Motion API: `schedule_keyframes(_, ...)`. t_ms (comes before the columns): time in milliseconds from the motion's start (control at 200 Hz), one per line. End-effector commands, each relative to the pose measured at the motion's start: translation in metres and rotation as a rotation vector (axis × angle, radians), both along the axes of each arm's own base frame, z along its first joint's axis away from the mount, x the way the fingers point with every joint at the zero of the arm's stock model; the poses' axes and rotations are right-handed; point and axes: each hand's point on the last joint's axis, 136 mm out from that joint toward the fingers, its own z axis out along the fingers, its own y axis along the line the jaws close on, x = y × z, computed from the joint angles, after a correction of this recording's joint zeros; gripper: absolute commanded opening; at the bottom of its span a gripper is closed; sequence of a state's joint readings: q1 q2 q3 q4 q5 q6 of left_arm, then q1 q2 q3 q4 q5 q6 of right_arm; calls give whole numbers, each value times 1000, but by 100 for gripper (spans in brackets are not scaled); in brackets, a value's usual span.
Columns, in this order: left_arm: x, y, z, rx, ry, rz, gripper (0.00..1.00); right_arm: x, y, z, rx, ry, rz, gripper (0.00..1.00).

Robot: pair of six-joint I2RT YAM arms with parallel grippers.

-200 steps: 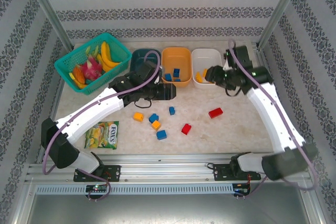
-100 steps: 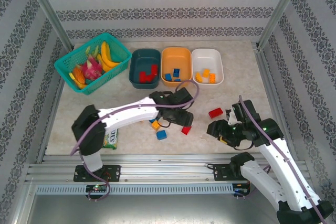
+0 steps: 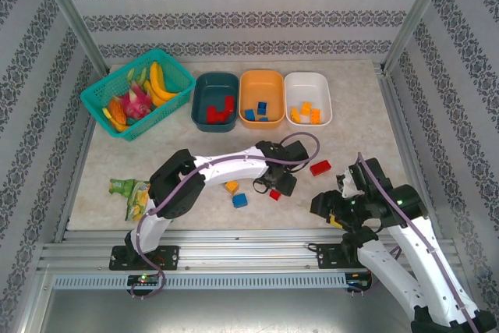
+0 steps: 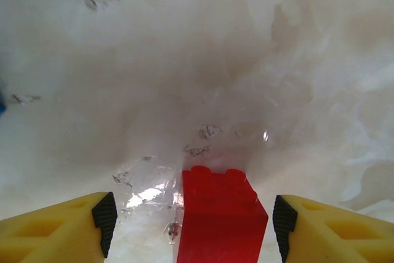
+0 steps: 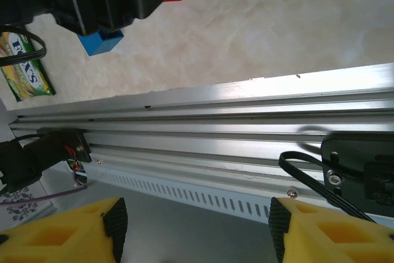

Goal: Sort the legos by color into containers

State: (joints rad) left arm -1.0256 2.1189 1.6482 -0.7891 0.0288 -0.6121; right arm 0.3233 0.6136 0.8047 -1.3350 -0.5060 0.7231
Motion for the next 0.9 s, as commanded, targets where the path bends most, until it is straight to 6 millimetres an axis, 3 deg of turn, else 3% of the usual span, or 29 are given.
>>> schedule_keyframes(0, -11, 2, 1, 43, 11, -36, 70, -8, -3, 1, -3, 8, -4, 64)
schedule_keyframes(315, -18, 3, -13, 55, 39, -57, 56, -4, 0, 0, 23, 8, -45, 62)
schedule_keyframes(575, -10, 1, -8, 60, 5, -59, 42, 4, 3, 2, 30, -3, -45, 61)
schedule_keyframes(769, 2, 7, 13, 41, -25, -32, 37, 19, 13, 9, 74, -31, -35, 60)
schedule_keyframes(894, 29, 22, 49, -22, -59, 46, 36, 34, 24, 16, 122, -63, -26, 59)
